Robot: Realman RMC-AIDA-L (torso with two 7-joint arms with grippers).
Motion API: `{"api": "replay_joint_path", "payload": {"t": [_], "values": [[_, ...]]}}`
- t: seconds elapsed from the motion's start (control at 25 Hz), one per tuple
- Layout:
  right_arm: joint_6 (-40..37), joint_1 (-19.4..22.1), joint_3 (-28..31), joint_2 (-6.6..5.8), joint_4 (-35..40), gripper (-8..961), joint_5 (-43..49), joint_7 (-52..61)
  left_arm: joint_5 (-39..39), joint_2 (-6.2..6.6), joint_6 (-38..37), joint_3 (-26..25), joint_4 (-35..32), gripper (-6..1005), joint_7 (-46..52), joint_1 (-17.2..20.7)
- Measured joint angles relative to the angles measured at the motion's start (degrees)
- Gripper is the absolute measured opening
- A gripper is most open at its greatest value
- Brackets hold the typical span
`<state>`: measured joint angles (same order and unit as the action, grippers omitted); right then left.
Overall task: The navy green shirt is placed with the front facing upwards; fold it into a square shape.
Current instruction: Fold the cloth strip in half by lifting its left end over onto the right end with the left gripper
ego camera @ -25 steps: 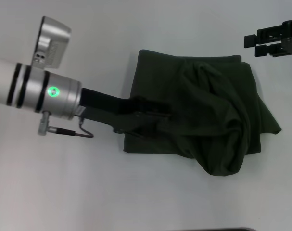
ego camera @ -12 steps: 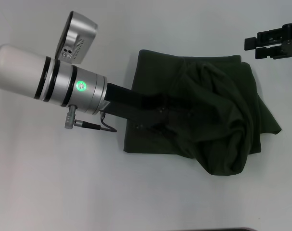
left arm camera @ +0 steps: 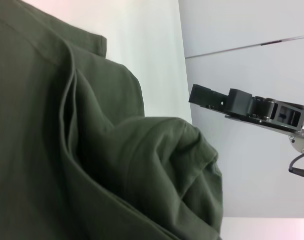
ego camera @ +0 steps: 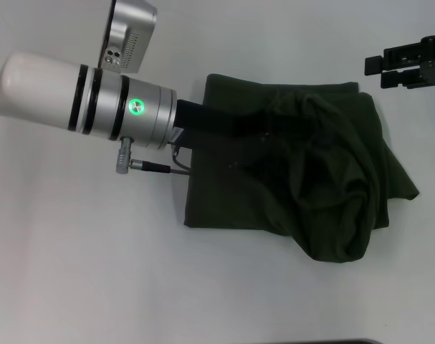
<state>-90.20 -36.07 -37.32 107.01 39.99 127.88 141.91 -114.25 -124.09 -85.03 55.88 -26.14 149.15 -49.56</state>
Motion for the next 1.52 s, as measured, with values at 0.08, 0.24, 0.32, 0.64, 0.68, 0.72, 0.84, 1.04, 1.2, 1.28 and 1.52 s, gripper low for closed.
{"api": "replay_joint_path", "payload": {"t": [0.08,0.24,0.32,0.64,0.68,0.72,0.84,1.04,1.2,1.28,1.52], "values": [[-0.01,0.07,0.12,-0.19,0.01,650,0.0,-0.01,1.38,0.01,-1.02,-0.02,0.46,927,-0.75,-0.44],[-0.35,0.36,1.15,-0.4,0.09,650,0.0,-0.02,1.75,0.62,-2.62,0.81,-0.05,927,-0.94,-0.72],[-0.35,0.42,1.19,-0.41,0.1,650,0.0,-0.02,-0.18,1.39,-1.13,1.31,-0.37,927,0.79,-0.03],[-0.27,0.48,1.21,-0.44,0.1,651,0.0,0.01,-1.33,3.59,-0.23,2.44,-2.15,926,2.03,3.45],[-0.27,0.48,1.21,-0.44,0.1,651,0.0,0.01,-1.35,3.75,-1.18,2.43,-3.07,925,2.17,3.9],[-0.26,0.48,1.2,-0.47,0.09,651,0.0,0.08,-1.38,3.87,-2.14,2.44,-4.04,925,2.47,4.4],[-0.24,0.57,1.25,-0.52,0.09,651,0.0,0.27,-1.92,4.16,-4.12,2.82,-6.11,925,4.24,5.9],[-0.34,0.58,1.29,-0.52,0.08,651,0.0,0.4,-2.92,3.59,-2.55,3.7,-5.69,924,4.86,6.65],[-0.46,0.38,1.07,-0.51,0.08,650,0.0,0.42,-3.03,2.21,-0.09,5.59,-5.23,924,4.96,6.28],[-0.63,0.39,1.04,-0.51,0.08,650,0.0,0.37,-3.06,1.79,0.74,5.97,-4.76,924,5.04,5.82],[-0.84,1.04,0.99,-0.48,0.08,651,0.01,0.0,-2.58,0.12,4.41,5.92,-3.22,923,5.18,3.52]]}}
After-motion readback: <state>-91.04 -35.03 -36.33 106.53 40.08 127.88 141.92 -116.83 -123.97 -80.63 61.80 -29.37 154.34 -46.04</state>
